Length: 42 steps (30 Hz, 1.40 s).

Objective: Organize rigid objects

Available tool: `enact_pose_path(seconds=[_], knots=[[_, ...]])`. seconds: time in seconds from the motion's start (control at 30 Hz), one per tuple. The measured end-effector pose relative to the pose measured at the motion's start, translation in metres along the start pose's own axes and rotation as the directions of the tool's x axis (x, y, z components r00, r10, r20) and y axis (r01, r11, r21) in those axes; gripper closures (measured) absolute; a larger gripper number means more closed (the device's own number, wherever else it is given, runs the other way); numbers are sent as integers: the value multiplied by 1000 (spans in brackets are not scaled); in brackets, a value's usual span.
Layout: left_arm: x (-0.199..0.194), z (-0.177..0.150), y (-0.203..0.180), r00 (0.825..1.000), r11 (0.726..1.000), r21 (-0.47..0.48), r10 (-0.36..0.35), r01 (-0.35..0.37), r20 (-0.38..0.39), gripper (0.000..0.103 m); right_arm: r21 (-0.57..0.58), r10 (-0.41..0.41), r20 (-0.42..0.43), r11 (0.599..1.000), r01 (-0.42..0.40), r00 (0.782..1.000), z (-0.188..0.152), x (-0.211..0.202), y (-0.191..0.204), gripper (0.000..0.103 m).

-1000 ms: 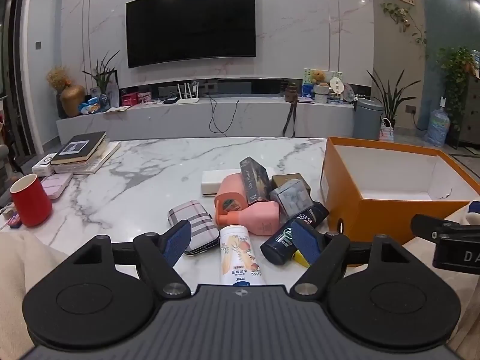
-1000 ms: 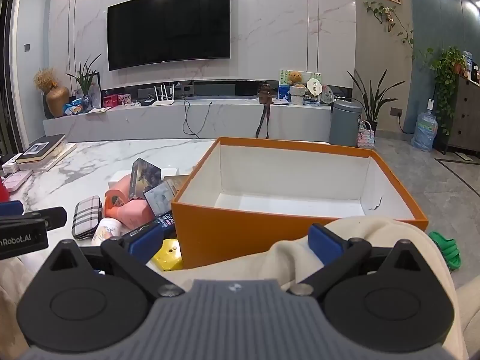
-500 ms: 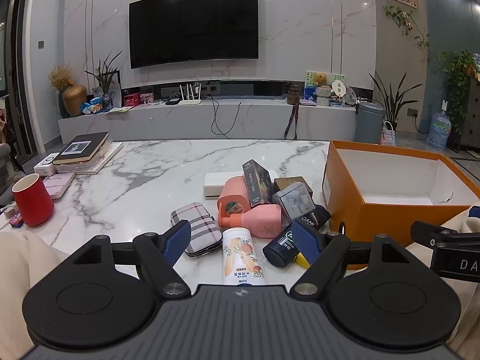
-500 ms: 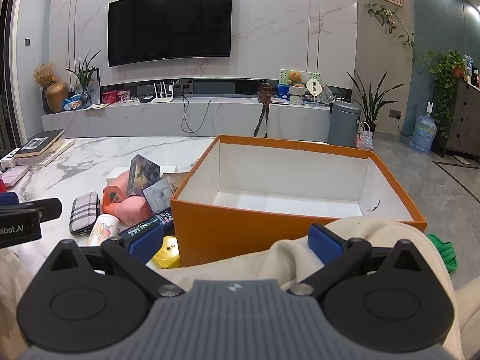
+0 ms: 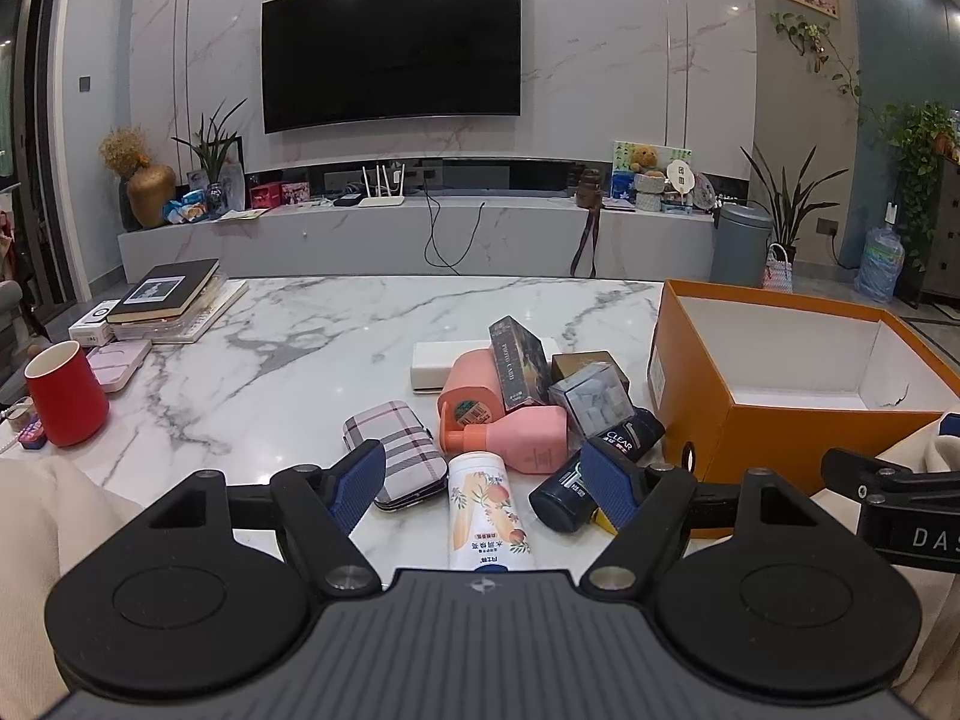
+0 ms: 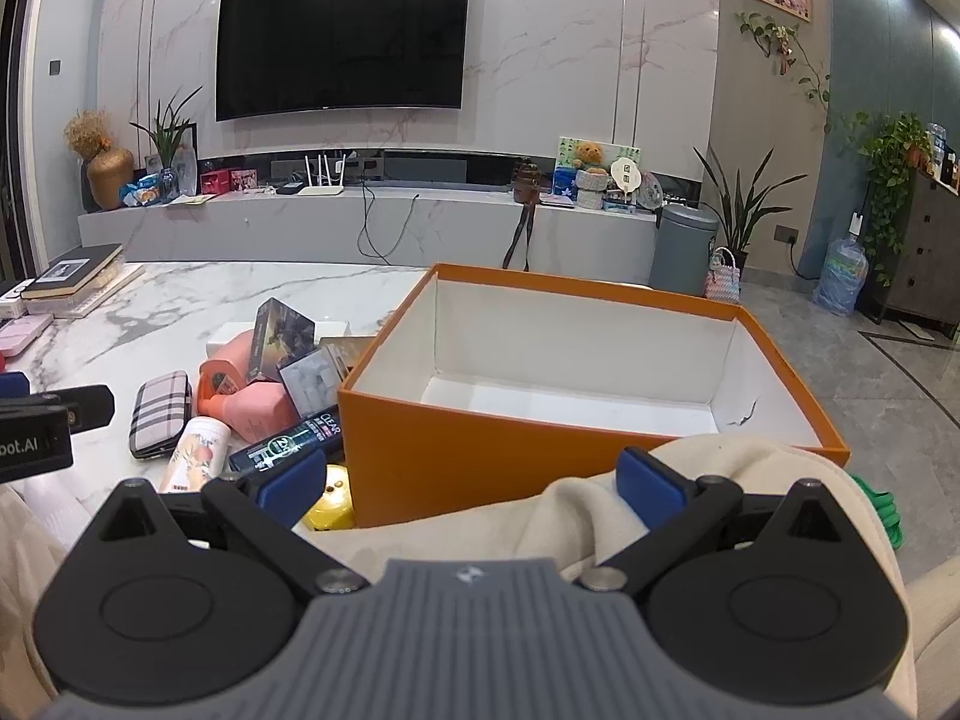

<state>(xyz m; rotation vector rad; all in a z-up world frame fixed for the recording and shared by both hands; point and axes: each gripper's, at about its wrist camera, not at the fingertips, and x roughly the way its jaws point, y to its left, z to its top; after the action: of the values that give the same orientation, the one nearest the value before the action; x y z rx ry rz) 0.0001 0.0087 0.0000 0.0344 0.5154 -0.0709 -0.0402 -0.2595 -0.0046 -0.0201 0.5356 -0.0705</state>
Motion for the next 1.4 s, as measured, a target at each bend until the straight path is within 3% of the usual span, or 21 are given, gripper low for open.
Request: enact_pose_path(seconds=[0.83, 1.0, 1.07, 1.17, 1.2, 1.3, 1.4], knots=[[1, 1, 1, 999, 1000, -1, -29, 29, -24, 16, -17, -14, -12, 1000, 14, 1000, 1, 0, 2, 2], [8, 5, 6, 995, 999, -6, -42, 42, -88, 17, -24, -3, -23, 1000, 3, 1000, 5, -1, 4, 2], [15, 7, 10, 990, 998, -17, -55, 53, -133, 24, -16, 27, -27, 999, -28, 999, 8, -1, 3, 2], [23, 11, 16, 977, 996, -44, -91, 84, -193, 25, -28, 73, -39, 997, -74, 997, 13, 2, 8, 2], [26, 12, 17, 974, 995, -40, -101, 95, -202, 25, -40, 87, -44, 995, -89, 995, 15, 4, 11, 3], [35, 19, 20, 961, 992, -25, -128, 125, -245, 25, -62, 164, -63, 984, -168, 984, 21, 12, 20, 19], [49, 27, 23, 938, 990, 21, -129, 143, -321, 25, -79, 261, -131, 959, -272, 957, 26, 26, 34, 33]])
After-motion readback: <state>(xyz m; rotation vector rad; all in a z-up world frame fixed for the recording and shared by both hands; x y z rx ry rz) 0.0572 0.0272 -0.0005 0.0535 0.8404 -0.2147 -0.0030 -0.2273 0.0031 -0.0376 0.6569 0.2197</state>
